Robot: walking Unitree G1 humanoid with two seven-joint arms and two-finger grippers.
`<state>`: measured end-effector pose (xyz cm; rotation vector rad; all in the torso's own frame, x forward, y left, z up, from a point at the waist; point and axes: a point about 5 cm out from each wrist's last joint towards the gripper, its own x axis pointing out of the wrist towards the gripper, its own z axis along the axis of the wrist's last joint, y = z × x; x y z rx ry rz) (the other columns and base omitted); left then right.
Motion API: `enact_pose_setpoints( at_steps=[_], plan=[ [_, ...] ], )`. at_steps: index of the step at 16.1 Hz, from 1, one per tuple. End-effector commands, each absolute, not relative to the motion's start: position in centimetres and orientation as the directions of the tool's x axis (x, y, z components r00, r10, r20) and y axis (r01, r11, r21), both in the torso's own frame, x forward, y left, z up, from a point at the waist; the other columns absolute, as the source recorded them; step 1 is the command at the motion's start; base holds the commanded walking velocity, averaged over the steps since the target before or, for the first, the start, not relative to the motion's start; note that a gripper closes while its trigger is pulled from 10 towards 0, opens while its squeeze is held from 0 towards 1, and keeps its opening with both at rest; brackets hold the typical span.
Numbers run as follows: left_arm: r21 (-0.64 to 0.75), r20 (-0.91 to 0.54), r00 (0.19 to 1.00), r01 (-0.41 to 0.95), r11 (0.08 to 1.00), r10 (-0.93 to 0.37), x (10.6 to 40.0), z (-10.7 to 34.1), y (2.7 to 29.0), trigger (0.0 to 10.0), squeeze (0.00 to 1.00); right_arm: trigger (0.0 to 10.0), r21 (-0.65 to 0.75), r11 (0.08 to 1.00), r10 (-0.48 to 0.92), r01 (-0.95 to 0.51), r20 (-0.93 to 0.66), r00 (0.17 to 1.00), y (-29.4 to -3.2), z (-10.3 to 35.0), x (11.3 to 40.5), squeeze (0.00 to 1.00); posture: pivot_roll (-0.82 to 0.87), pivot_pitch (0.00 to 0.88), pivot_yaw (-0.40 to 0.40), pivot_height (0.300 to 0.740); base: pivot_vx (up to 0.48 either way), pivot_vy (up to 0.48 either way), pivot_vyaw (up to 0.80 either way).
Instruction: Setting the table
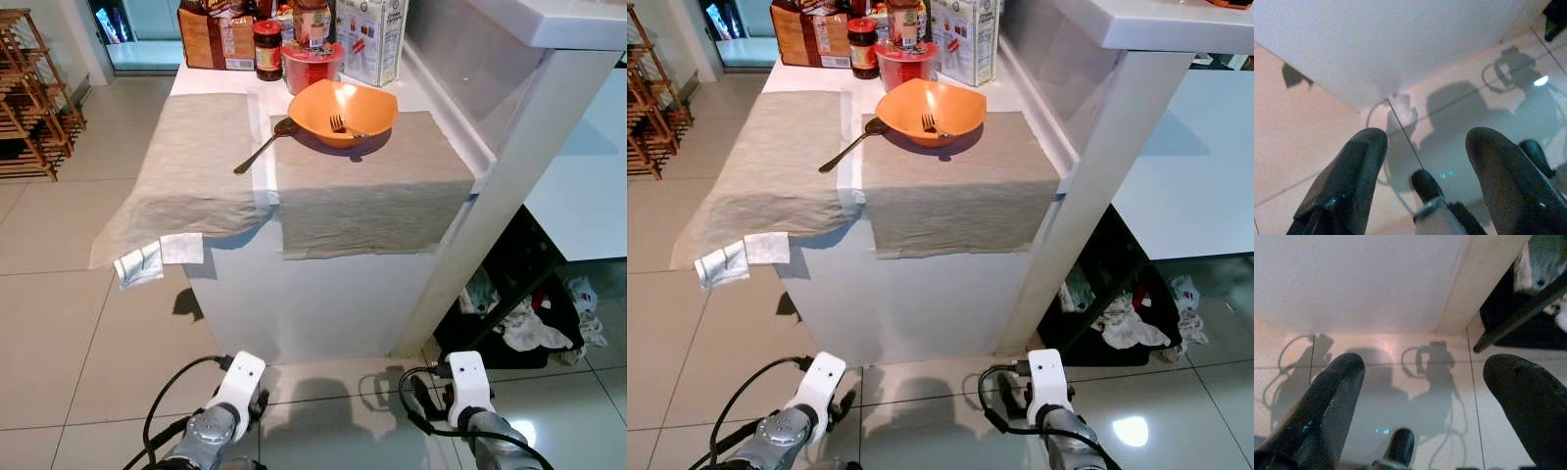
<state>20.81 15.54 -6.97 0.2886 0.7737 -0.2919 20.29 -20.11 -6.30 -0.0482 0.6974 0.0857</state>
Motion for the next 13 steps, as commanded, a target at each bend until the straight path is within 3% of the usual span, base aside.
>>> enact_pose_setpoints(
  at_steps=[1,4,5,6,7,13],
  plan=[
    [0.161,-0.687,0.711,0.354,0.921,-0.153,21.1,-6.7,15.5,10.0,0.0,10.0,-0.035,0.997,0.038,-0.074,-0.603,0.797,-20.4,-5.8,20.7,0.0,-0.04,0.0,-0.024,0.74,0.0,0.0,0.0],
    [0.119,-0.629,0.76,0.307,0.944,-0.167,21.5,-6.2,15.4,10.0,0.0,10.0,-0.048,0.999,-0.012,-0.014,-0.514,0.858,-20.6,-5.1,21.0,0.0,-0.04,0.0,-0.023,0.74,0.0,0.0,0.0],
    [0.147,-0.355,0.903,0.311,0.939,-0.244,29.5,1.1,14.0,10.0,0.0,10.0,-0.044,0.999,-0.016,-0.005,-0.476,0.879,-20.6,-4.8,21.2,0.0,-0.04,0.0,-0.022,0.74,0.0,0.0,0.0],
    [0.173,0.029,0.932,0.352,0.92,-0.362,35.1,13.2,11.6,10.0,0.0,10.0,-0.035,0.999,-0.01,-0.006,-0.444,0.896,-20.6,-4.5,21.3,0.0,-0.04,0.0,-0.019,0.74,0.0,0.0,0.0],
    [0.178,0.111,0.915,0.365,0.914,-0.387,35.5,16.0,11.1,10.0,0.0,10.0,-0.029,1.0,-0.005,-0.008,-0.432,0.902,-20.5,-4.4,21.4,0.0,-0.05,0.0,-0.017,0.74,0.0,0.0,0.0],
    [0.142,0.11,0.925,0.347,0.927,-0.363,35.5,19.3,11.0,10.0,0.0,10.0,-0.002,1.0,-0.009,0.009,-0.358,0.934,-20.3,-3.9,21.4,0.0,-0.05,0.0,-0.012,0.74,0.0,0.0,0.0]
  ],
)
